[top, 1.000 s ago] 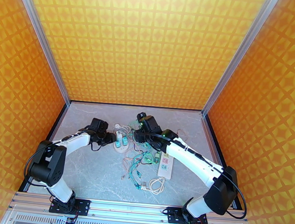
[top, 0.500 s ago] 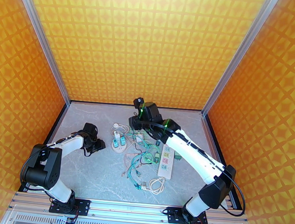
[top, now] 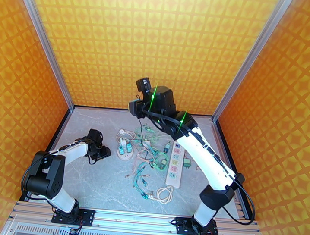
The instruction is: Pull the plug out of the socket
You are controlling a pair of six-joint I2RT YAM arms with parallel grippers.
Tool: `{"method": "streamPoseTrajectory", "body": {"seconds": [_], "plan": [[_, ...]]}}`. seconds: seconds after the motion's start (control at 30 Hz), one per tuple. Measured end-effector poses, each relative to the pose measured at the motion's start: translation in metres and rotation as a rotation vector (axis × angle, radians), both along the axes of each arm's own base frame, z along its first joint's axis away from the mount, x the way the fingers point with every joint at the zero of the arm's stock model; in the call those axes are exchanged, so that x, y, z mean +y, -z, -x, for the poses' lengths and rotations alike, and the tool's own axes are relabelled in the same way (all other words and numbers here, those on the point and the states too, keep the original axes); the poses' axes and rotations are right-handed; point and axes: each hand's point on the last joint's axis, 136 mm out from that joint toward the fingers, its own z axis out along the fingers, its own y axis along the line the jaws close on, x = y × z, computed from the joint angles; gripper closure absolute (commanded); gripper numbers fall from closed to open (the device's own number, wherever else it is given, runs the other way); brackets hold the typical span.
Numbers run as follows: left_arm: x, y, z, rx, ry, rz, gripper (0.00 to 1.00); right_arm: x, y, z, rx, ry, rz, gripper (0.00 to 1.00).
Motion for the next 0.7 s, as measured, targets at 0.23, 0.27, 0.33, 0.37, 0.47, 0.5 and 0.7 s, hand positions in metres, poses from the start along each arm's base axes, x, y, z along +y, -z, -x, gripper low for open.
{"method": "streamPoseTrajectory", "body": {"seconds": [0.23,0.27,0.33,0.37,0.47,0.5,0.7], "plan": [[0.005,-0.024,-0.004,-0.049,-0.016,0.005,0.42,0.036,0.036,0.023,0.060,-0.092,0.055,0.67],[0.009,-0.029,-0.006,-0.061,-0.030,0.004,0.40,0.042,0.049,0.028,0.081,-0.108,0.071,0.67],[0.020,-0.042,-0.009,-0.088,-0.061,0.000,0.34,0.052,0.079,0.037,0.130,-0.132,0.107,0.67],[0.027,-0.050,-0.010,-0.105,-0.080,-0.005,0.30,0.058,0.096,0.043,0.158,-0.146,0.124,0.67],[0.047,-0.074,-0.013,-0.161,-0.141,-0.017,0.18,0.071,0.143,0.062,0.242,-0.181,0.179,0.67],[0.053,-0.083,-0.014,-0.180,-0.160,-0.017,0.16,0.075,0.156,0.068,0.263,-0.191,0.195,0.66],[0.077,-0.126,-0.012,-0.279,-0.231,-0.032,0.04,0.105,0.207,0.117,0.334,-0.273,0.243,0.66]]}}
